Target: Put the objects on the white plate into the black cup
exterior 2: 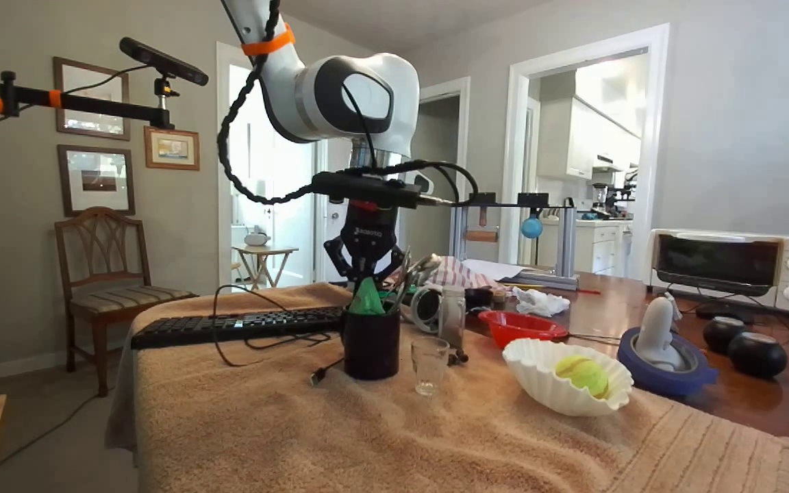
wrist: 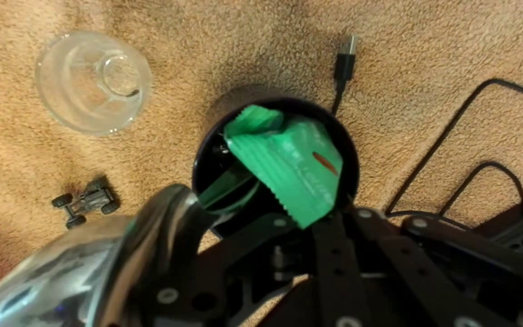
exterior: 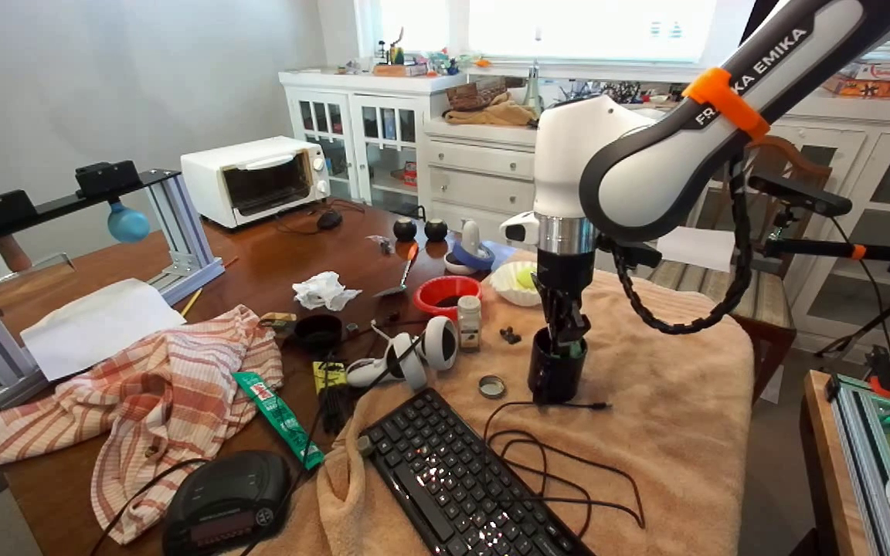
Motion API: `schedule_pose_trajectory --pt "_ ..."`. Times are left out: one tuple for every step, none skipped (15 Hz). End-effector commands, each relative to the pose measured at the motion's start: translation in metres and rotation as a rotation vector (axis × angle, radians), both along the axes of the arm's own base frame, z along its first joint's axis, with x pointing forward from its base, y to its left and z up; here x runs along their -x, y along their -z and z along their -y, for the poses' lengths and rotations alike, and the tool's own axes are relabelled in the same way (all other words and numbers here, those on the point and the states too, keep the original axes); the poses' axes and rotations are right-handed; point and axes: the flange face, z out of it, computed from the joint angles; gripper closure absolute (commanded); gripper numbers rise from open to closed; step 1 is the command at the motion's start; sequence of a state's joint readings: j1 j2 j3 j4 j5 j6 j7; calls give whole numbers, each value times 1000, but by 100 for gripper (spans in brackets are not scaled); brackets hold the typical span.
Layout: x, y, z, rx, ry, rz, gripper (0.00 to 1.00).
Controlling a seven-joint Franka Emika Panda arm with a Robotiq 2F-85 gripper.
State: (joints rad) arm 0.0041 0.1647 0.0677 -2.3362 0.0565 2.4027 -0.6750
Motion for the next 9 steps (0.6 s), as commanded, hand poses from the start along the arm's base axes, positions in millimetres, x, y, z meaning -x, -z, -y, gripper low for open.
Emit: schedule_pose_trajectory --pt "4 3 4 -14 0 4 91" --pt "3 -2 3 -13 -2 14 73" --pt "3 -9 0 -6 -10 28 66" --pt "3 -16 -1 -5 -14 43 60" --pt "5 -28 -4 -5 -15 66 52" --pt "7 -39 -7 -6 -18 88 46" --pt "8 -49 -10 -6 -27 108 39" --pt "9 -61 -13 -10 -32 131 30" --pt "11 -71 -16 -14 -34 147 23"
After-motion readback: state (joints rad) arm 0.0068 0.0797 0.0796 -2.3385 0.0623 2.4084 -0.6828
